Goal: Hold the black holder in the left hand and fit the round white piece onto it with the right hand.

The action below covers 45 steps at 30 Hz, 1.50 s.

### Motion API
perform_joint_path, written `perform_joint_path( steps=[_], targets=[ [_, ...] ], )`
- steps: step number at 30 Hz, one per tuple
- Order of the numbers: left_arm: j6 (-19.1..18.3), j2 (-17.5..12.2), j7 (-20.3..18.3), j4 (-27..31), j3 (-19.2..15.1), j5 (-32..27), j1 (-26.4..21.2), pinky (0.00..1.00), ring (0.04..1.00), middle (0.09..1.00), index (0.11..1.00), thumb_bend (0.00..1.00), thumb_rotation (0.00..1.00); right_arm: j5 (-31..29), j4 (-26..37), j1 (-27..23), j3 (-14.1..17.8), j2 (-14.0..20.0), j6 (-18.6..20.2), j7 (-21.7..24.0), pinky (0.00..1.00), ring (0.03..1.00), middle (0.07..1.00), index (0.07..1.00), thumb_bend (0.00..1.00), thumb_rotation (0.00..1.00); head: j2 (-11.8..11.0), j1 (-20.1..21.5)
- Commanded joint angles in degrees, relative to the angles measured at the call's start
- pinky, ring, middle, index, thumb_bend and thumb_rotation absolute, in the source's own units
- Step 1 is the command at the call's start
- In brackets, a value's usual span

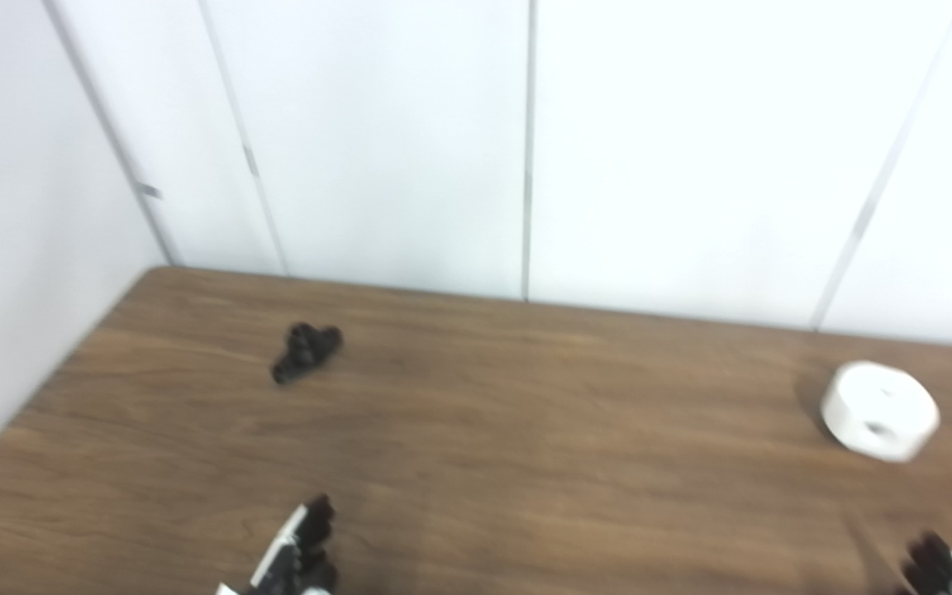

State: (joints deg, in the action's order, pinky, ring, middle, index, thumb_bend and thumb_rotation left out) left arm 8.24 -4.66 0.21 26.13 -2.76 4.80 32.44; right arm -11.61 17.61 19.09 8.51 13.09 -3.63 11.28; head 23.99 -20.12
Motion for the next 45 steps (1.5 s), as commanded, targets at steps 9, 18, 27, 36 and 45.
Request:
perform_joint_path(
  steps=[9,18,27,36,45],
  targets=[
    [0.7,2.6,1.5,1.1,1.5,0.9,-1.0,0.91,0.913,0.926,0.932,0.41,0.63,-1.6,-2.4,-1.2,0.5,2.4,-4.1,1.2,1.0,1.0,1.0,1.0,0.59,1.0,-0.5,-2.6],
    [-1.5,2.9,2.7,3.0,2.8,2.0,-1.1,0.9,0.912,0.929,0.931,0.36,0.58,-2.8,-1.0,-1.3,0.9,3.0,-2.1,0.9,1.0,1.0,1.0,1.0,0.57,1.0,1.4,-5.0],
    [-2.7,3.1,3.5,4.1,3.7,3.6,-1.2,0.89,0.919,0.927,0.93,0.36,0.57,-3.0,0.4,-1.1,1.8,3.8,0.7,0.3,1.0,1.0,1.0,1.0,0.56,1.0,3.4,-7.2],
    [-3.1,3.4,4.5,4.5,4.6,4.6,-1.5,0.89,0.921,0.919,0.928,0.36,0.58,-4.0,0.6,-1.2,2.1,4.3,1.7,0.6,1.0,1.0,1.0,1.0,0.55,1.0,4.8,-7.8],
    [-2.1,3.3,5.4,3.6,5.5,4.9,-0.9,0.92,0.938,0.936,0.947,0.37,0.66,-3.3,1.2,-1.0,2.3,4.1,2.1,0.4,1.0,1.0,1.0,1.0,0.57,1.0,4.7,-6.8]
  ],
)
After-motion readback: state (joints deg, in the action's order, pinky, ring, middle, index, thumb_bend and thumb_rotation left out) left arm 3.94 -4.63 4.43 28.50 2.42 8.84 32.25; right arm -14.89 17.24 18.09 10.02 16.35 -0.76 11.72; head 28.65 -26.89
